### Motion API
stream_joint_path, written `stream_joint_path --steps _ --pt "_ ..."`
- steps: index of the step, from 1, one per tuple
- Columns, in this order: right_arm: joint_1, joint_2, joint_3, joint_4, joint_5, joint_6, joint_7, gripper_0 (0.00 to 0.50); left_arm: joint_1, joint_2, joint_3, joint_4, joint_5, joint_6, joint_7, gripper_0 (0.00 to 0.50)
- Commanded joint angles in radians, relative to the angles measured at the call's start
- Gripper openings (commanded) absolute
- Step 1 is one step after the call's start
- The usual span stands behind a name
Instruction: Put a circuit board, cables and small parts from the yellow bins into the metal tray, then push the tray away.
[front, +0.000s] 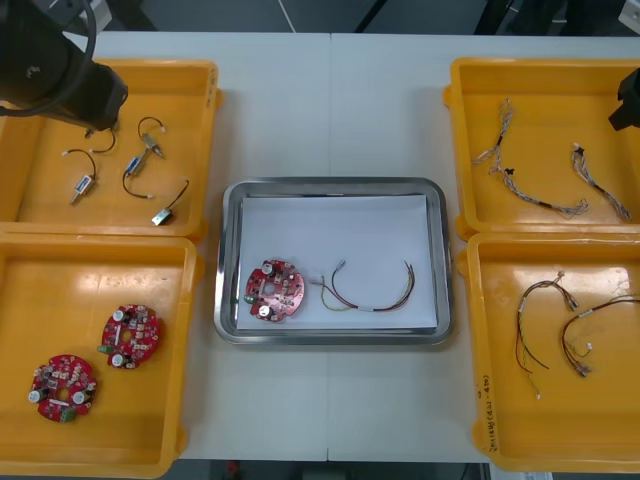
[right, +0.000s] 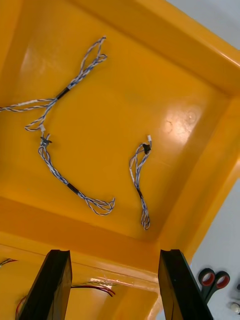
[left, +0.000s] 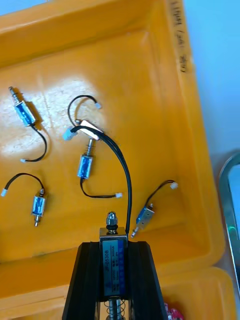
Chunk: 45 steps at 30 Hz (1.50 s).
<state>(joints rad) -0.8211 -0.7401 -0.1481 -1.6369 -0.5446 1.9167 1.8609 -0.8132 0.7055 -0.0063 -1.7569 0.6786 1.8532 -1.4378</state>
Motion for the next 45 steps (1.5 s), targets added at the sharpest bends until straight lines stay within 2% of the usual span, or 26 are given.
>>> stream_joint_path --steps 1,8,13,22,29,36,45 --pt "-0.02 -0.058 -0.042 0.031 0.023 0.003 0.02 0.5 0.003 -0.035 -0.031 -0.108 0.021 0.052 0.169 0.001" --pt "-0.021 -0.073 -0.079 0.118 0.018 0.003 0.044 0.5 0.003 -0.077 -0.115 -0.185 0.03 0.061 0.281 0.003" --pt "-0.021 -0.084 -0.093 0.178 0.017 0.003 0.058 0.5 0.003 -0.11 -0.169 -0.196 0.039 0.058 0.292 0.003" --pt "-0.036 -0.119 -0.1 0.295 0.008 0.003 0.104 0.5 0.003 -0.144 -0.308 -0.196 0.004 0.0 0.332 0.001" --pt "-0.072 -0.128 -0.113 0.411 0.006 -0.07 0.127 0.5 0.003 -0.172 -0.4 -0.138 -0.03 -0.055 0.402 0.003" --pt "-0.078 -0.128 -0.113 0.45 0.009 -0.153 0.144 0.5 0.003 -0.196 -0.471 -0.061 -0.091 -0.126 0.418 0.002" --pt "-0.079 -0.121 -0.093 0.508 -0.014 -0.243 0.182 0.5 0.005 -0.207 -0.512 0.011 -0.128 -0.207 0.43 0.002"
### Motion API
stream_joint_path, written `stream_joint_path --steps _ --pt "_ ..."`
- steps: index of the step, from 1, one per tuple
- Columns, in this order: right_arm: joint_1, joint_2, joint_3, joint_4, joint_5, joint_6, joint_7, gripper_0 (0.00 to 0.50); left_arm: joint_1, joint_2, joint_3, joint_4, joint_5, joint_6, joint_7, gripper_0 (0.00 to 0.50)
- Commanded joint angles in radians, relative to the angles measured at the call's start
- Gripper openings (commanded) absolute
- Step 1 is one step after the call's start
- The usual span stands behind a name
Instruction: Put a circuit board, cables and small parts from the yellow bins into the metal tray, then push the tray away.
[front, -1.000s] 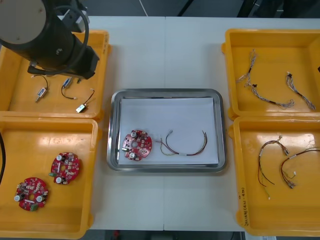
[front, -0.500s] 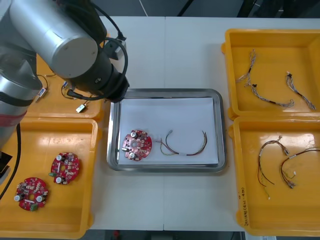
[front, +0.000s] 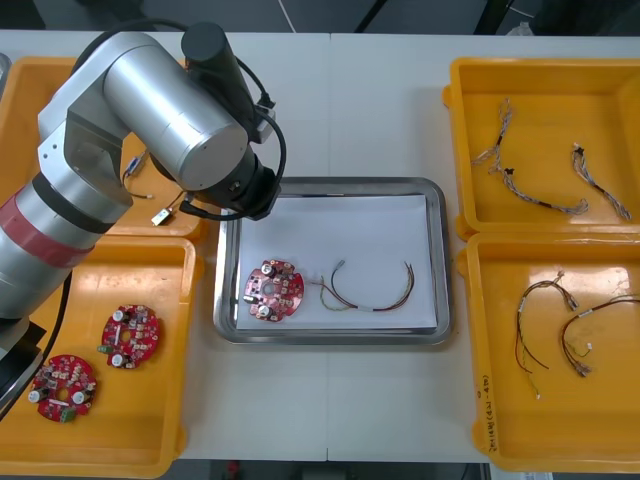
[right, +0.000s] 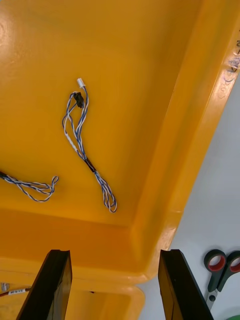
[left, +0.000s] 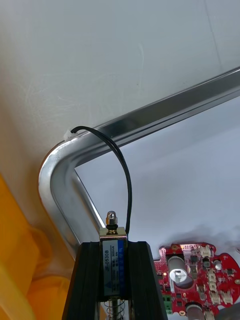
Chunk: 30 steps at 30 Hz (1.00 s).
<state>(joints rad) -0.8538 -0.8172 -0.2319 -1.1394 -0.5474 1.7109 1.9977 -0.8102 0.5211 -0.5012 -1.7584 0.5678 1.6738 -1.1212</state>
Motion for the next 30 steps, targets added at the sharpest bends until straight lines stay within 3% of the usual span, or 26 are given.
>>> stream_joint_path --steps 1,30 --pt "-0.045 -0.04 0.003 0.015 -0.014 -0.051 0.049 0.5 0.003 -0.021 -0.02 0.016 -0.019 -0.031 0.115 0.002" --pt "-0.042 0.033 0.146 0.219 -0.069 -0.326 0.105 0.5 0.071 -0.019 -0.126 0.093 -0.118 -0.197 0.144 0.002"
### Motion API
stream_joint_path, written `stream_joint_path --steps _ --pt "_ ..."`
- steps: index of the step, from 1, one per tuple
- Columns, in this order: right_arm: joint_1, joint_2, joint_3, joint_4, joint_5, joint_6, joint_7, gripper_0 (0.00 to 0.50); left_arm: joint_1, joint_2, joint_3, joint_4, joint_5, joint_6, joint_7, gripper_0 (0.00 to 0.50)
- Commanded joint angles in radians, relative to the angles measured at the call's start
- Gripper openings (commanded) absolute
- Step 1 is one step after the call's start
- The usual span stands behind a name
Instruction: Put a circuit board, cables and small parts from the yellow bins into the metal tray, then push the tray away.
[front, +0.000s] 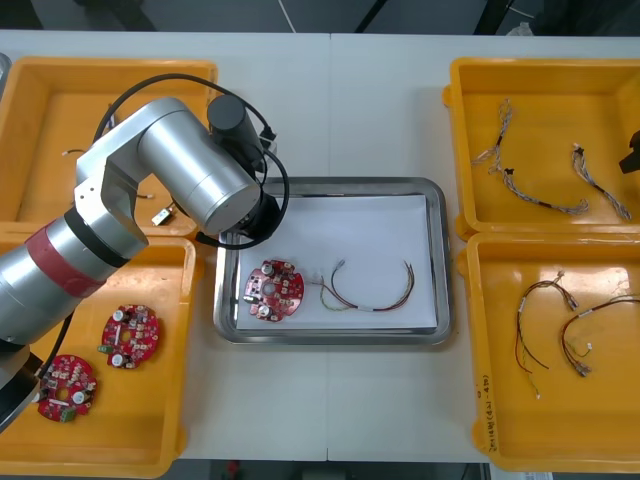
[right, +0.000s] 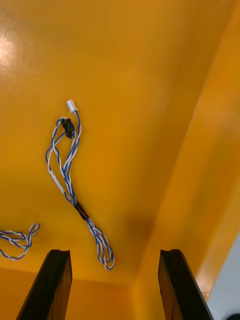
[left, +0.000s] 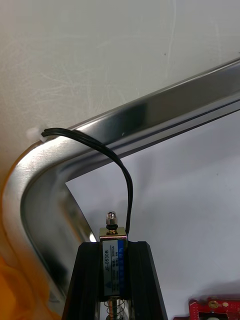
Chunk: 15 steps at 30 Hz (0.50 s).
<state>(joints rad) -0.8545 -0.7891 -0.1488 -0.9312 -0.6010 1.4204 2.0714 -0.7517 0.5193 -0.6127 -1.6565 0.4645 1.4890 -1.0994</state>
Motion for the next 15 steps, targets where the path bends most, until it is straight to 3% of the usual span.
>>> stream_joint_path --steps 1,3,5,8,10,15 --pt "-0.041 0.005 0.072 0.023 -0.02 -0.046 0.032 0.5 0.012 -0.016 -0.015 -0.009 -0.013 -0.012 0.125 0.005" --pt "-0.041 0.007 0.074 0.04 -0.026 -0.061 0.035 0.5 0.012 -0.018 -0.016 -0.009 -0.013 -0.012 0.13 0.113" --pt "-0.043 0.013 0.074 0.066 -0.034 -0.08 0.042 0.5 0.011 -0.018 -0.016 -0.011 -0.009 -0.013 0.138 0.309" --pt "-0.041 0.021 0.074 0.086 -0.042 -0.093 0.049 0.5 0.011 -0.018 -0.015 -0.023 -0.007 -0.013 0.148 0.475" --pt "-0.041 0.022 0.074 0.104 -0.059 -0.106 0.052 0.5 0.011 -0.018 -0.016 -0.031 -0.006 -0.013 0.156 0.5" --pt "-0.041 0.024 0.087 0.163 -0.123 -0.155 0.065 0.5 0.011 -0.018 -0.016 -0.048 -0.001 -0.013 0.173 0.5"
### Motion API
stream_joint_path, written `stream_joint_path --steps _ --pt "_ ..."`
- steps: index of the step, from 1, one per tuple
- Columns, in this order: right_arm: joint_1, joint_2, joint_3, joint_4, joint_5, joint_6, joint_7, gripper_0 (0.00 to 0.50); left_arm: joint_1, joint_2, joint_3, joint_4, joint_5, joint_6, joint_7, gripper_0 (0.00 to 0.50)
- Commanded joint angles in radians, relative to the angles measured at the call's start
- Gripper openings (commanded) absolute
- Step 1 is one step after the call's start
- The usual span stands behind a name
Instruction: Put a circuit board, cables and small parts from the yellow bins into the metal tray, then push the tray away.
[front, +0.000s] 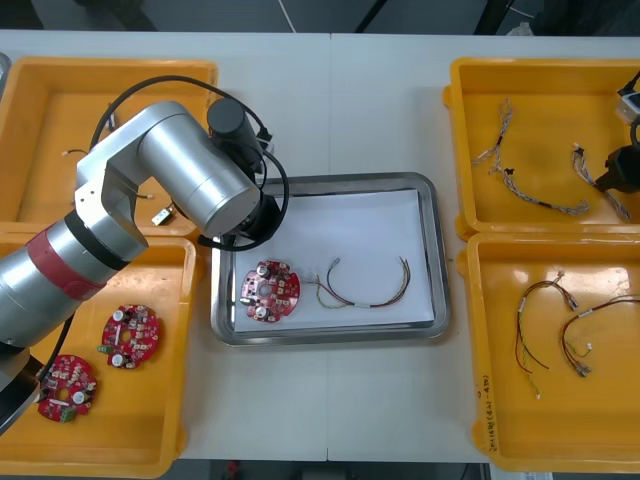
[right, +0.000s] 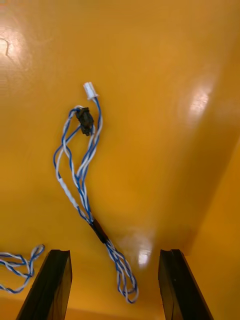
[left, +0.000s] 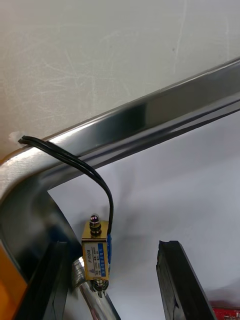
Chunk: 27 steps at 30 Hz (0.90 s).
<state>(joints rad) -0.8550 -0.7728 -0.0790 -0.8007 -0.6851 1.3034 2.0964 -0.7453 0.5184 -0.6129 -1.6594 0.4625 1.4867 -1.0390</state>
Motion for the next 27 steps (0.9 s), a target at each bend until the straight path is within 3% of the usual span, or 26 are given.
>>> stream_joint_path --steps 1,13,27 --pt "-0.041 0.006 0.027 0.04 -0.044 -0.05 0.045 0.5 0.004 -0.017 -0.015 -0.048 0.001 -0.01 0.117 0.5" --pt "-0.025 0.009 0.068 0.044 -0.042 -0.081 0.048 0.5 0.003 -0.017 0.024 -0.1 0.007 0.017 0.134 0.5" --pt "0.019 0.01 0.068 0.044 -0.051 -0.116 0.051 0.5 -0.017 -0.012 0.166 -0.215 0.025 0.187 0.108 0.5"
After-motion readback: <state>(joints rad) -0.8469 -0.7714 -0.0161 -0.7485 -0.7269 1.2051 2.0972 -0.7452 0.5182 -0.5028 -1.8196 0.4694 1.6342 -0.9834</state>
